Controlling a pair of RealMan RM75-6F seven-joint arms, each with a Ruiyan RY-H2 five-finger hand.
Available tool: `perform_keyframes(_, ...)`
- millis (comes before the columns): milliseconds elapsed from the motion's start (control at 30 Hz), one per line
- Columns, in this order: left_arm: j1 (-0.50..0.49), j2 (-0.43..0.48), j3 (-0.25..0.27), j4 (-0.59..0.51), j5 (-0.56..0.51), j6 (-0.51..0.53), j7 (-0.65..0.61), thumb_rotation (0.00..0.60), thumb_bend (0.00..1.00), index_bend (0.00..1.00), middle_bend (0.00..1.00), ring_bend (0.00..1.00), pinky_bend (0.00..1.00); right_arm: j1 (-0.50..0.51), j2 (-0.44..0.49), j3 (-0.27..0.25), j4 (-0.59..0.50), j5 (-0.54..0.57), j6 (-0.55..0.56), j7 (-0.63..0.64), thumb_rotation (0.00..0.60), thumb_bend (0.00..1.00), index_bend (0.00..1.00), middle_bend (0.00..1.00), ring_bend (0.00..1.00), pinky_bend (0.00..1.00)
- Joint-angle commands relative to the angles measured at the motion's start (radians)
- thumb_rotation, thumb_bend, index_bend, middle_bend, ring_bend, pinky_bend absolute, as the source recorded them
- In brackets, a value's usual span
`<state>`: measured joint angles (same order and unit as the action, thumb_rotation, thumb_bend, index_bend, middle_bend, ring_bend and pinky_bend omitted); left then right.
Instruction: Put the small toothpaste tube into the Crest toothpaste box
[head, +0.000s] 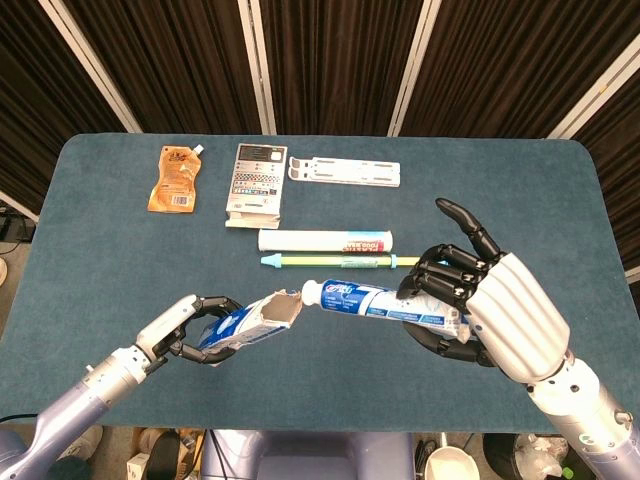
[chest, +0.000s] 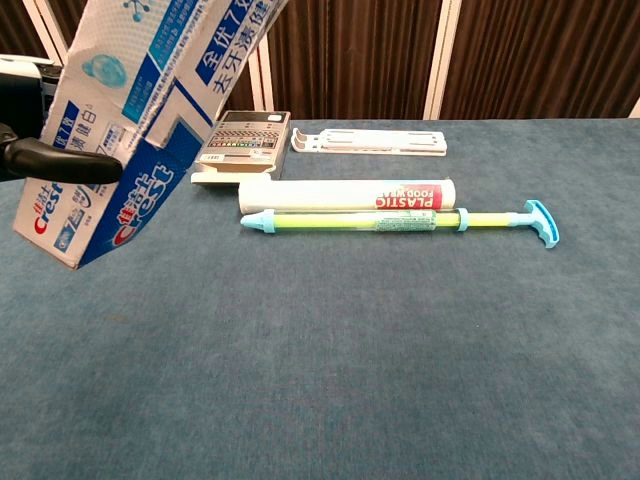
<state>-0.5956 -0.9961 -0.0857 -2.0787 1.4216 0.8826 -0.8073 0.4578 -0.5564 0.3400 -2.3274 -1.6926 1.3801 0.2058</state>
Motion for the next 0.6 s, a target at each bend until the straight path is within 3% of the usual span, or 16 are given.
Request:
perform_keyframes(33,-0.001,-0.002,-0.003,-0.006,-0.011,-0.003,0.017,0.600,0.34,0.42,0.42,0.22,0.32,-0.001,-0.012,-0.007,0.006,-0.006,-0.003,0.000,0.600,0.68,0.91,0.77,0.42,0.04)
perform_keyframes(600,-0.013,-0.040,-0.027,-0.015,-0.099,-0.019,0.113,0.600,0.34,0.42,0.43,0.22,0.31,-0.010,-0.017,-0.013,-0.001,-0.024,0.008,0.011,0.600,0.68,0.91,0.77,0.42,0.04)
